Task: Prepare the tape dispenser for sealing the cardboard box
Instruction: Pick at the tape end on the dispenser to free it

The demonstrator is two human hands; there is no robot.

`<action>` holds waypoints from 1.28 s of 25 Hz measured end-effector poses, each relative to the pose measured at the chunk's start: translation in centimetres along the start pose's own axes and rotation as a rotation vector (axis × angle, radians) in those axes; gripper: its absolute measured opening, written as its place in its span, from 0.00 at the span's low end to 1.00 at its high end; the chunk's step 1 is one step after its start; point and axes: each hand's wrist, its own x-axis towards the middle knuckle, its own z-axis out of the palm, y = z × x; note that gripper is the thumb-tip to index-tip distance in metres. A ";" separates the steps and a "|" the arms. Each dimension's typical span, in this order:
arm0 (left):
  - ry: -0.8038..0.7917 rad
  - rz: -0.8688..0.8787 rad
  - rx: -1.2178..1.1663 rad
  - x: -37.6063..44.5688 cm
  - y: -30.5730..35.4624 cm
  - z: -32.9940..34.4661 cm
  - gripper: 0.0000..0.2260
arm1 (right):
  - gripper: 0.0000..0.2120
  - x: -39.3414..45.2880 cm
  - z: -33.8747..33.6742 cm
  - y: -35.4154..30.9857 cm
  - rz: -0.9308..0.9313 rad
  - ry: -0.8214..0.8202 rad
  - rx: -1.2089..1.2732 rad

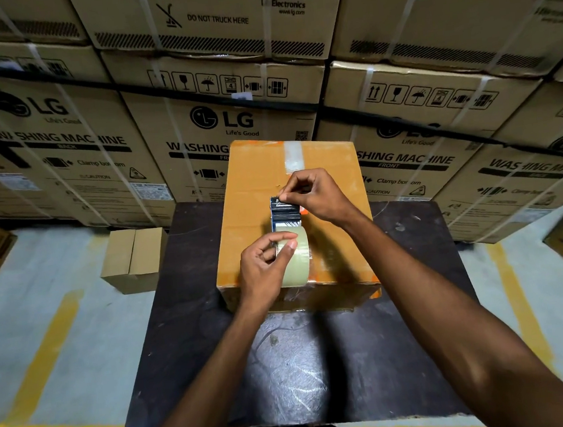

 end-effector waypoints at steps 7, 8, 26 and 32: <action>-0.019 0.038 0.038 -0.6 -0.6 -0.5 0.04 | 0.09 0.8 0.1 -0.1 -0.020 -0.019 -0.024; -0.046 0.047 0.042 -0.8 -0.8 -0.6 0.05 | 0.08 0.9 -0.1 -0.2 -0.014 -0.005 -0.028; -0.214 0.058 0.077 -1.4 -1.3 -2.3 0.25 | 0.06 3.6 -3.2 -3.4 0.325 -0.248 0.040; 0.079 0.100 0.277 -0.7 0.3 -2.1 0.19 | 0.06 4.7 -4.2 -4.7 0.421 -0.410 0.001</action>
